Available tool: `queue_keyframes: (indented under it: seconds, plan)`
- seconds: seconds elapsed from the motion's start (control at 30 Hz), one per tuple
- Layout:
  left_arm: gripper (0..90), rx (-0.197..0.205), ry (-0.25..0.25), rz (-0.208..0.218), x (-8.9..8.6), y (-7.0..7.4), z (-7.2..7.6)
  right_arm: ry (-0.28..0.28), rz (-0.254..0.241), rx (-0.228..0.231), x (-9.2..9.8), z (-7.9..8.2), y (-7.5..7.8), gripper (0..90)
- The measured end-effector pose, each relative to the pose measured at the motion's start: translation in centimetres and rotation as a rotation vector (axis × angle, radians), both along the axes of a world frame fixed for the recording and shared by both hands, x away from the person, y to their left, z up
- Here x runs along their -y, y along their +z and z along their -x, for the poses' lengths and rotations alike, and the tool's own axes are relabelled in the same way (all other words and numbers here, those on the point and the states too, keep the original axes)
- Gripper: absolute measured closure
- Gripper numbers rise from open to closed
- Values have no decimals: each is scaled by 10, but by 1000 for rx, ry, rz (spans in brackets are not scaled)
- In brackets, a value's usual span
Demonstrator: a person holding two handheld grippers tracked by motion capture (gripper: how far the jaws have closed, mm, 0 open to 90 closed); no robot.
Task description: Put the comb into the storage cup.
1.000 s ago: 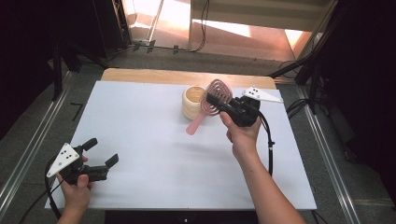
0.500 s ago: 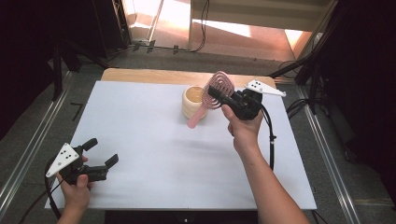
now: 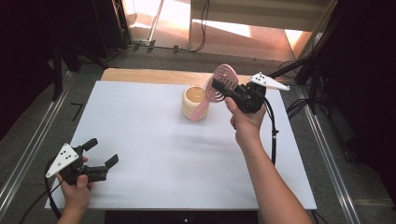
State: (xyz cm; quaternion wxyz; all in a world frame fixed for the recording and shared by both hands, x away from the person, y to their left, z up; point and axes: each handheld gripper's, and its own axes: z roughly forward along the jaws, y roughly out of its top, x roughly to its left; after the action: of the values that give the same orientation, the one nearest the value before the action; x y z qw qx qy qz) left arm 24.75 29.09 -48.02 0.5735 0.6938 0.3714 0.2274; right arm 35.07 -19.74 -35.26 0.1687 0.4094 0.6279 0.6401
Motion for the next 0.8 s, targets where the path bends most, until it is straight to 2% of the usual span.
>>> queue_keyframes:
  seconds: [0.8]
  plan:
    - [0,2,-3,-6,0,0,0,-32,1,18,7,-20,15,624]
